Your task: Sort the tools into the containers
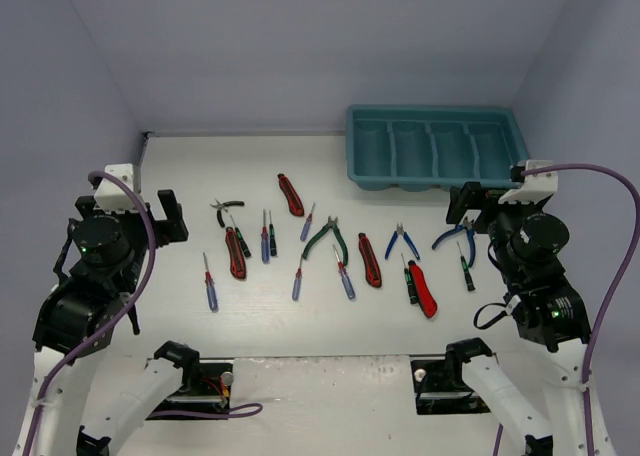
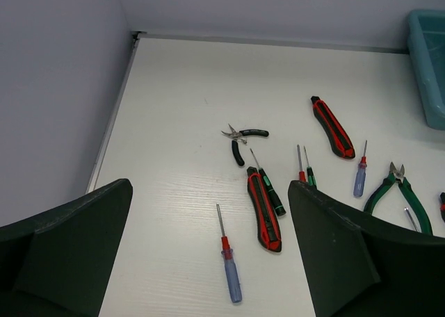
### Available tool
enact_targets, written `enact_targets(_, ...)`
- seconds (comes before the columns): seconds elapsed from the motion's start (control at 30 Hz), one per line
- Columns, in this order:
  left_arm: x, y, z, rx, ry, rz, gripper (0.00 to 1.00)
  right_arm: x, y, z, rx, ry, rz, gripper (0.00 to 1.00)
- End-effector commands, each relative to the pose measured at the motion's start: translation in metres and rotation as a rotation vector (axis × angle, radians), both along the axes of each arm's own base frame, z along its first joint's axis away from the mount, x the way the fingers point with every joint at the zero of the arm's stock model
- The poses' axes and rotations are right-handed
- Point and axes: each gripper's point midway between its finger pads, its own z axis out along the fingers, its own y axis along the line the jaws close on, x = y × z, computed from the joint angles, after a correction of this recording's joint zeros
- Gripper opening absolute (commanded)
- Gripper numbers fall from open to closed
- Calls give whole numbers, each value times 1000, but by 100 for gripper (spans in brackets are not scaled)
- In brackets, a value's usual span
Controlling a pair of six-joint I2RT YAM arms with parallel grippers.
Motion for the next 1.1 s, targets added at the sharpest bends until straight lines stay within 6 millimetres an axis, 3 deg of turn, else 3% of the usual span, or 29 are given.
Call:
enact_targets(0.0, 15, -6, 3, -32, -4, 12, 93, 13, 3, 0, 52, -6, -18, 100)
enact_targets(0.13, 22, -11, 5, -46, 5, 6, 93, 16, 18, -17, 81, 39, 47, 100)
enact_targets(0.37, 31, -21, -1, -65, 39, -23, 93, 44, 58, -93, 191, 307, 152, 100)
enact_targets(0.5, 35, -27, -8, -85, 62, -35, 93, 51, 78, -152, 240, 489, 135, 100)
enact_targets(0.67, 39, -35, -18, -117, 91, -53, 93, 35, 116, -212, 174, 653, 160, 100)
enact_targets(0.73, 41, -37, -23, -116, 109, -56, 93, 28, 134, -231, 115, 699, 171, 94)
enact_targets(0.93, 43, -41, -30, -120, 130, -66, 93, 4, 185, -271, 51, 787, 187, 85)
enact_targets(1.07, 40, -41, -32, -127, 133, -69, 93, -4, 201, -297, 21, 837, 185, 75)
